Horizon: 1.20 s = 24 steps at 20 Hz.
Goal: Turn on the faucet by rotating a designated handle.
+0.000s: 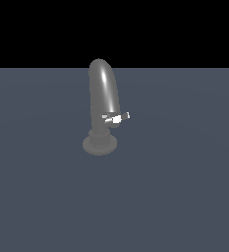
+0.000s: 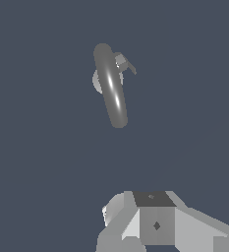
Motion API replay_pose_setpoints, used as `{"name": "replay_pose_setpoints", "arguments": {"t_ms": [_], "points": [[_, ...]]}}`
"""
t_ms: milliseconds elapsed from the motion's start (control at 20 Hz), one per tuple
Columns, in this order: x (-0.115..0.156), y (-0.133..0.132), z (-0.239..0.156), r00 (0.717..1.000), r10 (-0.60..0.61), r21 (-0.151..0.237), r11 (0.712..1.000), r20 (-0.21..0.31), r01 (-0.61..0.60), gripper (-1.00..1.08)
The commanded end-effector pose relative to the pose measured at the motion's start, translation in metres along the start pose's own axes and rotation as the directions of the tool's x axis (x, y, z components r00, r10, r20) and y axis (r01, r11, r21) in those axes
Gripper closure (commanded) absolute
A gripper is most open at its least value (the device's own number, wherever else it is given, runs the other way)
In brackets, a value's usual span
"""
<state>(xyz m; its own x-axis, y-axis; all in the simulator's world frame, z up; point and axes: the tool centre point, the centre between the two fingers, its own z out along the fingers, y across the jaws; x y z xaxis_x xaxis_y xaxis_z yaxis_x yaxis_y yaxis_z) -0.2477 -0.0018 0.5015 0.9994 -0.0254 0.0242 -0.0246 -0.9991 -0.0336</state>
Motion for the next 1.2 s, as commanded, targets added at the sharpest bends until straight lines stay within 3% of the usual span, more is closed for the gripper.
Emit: {"name": "replay_pose_setpoints", "arguments": {"t_ms": [0,550,1150], "points": [[0.000,0.000,0.000,1.000,0.000,0.000,1.000,0.000,0.000,1.08],[0.014,-0.005,0.001,0.998,0.038,0.011,0.999,0.049,-0.039,1.08],[0.062,-0.017,0.010,0.963,0.160,0.035,0.985,0.217,-0.172,1.08]]}}
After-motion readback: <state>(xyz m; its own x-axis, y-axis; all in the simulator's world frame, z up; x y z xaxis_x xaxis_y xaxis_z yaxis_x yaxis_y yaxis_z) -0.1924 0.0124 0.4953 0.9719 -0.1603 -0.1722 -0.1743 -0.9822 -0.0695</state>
